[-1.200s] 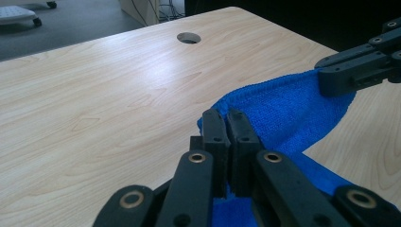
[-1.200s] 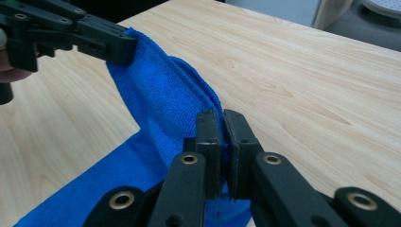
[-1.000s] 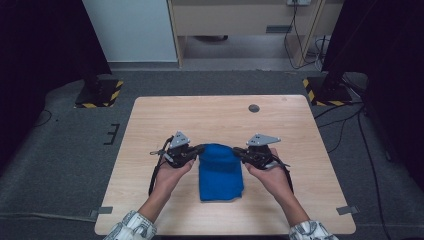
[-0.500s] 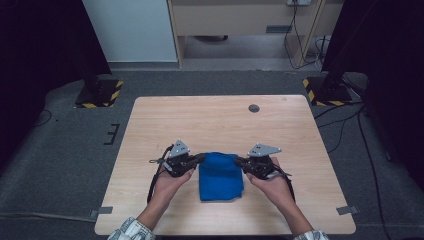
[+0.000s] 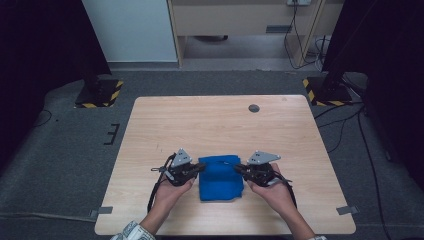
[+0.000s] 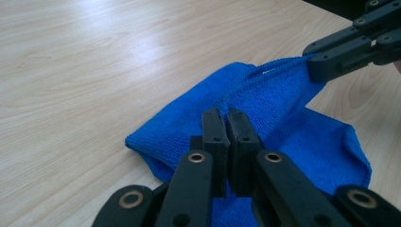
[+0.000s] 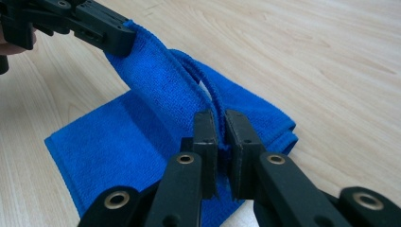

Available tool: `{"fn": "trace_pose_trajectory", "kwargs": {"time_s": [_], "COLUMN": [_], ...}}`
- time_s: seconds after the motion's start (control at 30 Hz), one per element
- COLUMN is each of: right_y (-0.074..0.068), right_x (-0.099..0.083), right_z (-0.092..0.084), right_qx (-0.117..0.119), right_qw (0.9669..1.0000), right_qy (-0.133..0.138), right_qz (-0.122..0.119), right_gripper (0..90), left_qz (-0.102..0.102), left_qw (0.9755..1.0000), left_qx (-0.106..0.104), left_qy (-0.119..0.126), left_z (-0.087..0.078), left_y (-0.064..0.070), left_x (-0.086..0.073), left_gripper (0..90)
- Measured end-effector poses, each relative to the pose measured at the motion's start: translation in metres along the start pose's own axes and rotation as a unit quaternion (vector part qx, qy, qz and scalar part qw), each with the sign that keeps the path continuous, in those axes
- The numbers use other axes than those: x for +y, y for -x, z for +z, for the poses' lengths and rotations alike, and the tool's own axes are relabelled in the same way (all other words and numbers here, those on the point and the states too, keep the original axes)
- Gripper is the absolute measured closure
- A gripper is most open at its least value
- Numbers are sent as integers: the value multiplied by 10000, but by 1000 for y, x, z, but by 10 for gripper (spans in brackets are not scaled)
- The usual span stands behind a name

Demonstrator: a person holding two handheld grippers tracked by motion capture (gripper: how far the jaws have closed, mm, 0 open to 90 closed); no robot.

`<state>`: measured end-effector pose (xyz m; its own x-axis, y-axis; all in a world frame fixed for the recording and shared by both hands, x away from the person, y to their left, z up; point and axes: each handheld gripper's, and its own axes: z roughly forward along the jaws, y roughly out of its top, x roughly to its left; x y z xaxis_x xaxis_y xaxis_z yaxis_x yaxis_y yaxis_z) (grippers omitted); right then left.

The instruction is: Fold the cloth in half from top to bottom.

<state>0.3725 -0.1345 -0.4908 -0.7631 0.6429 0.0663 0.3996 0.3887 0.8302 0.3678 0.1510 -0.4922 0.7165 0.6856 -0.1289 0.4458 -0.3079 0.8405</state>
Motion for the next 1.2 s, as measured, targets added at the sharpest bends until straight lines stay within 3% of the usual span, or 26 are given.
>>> {"fn": "trace_pose_trajectory", "kwargs": {"time_s": [0.43,0.63,0.87,1.03,1.2], "right_y": [-5,-10,-14,-15,-19], "right_x": [-1,-9,-18,-24,-33], "right_z": [-8,-8,-8,-11,-12], "right_qx": [56,149,218,266,351], "right_qw": [10000,9998,9994,9993,9986], "right_qy": [6,-123,-243,-243,-357], "right_qz": [-51,-78,-131,-104,-174], "right_gripper": [830,817,808,775,762], "left_qz": [68,14,-26,-86,-189], "left_qw": [9999,9995,9995,9998,9997], "left_qx": [-103,-70,-111,-152,46], "left_qy": [-99,-317,-291,-69,146], "left_z": [-6,-5,-14,-25,-26], "left_y": [10,12,15,16,12], "left_x": [-10,-21,-24,-23,-22], "left_gripper": [850,774,711,648,569]}}
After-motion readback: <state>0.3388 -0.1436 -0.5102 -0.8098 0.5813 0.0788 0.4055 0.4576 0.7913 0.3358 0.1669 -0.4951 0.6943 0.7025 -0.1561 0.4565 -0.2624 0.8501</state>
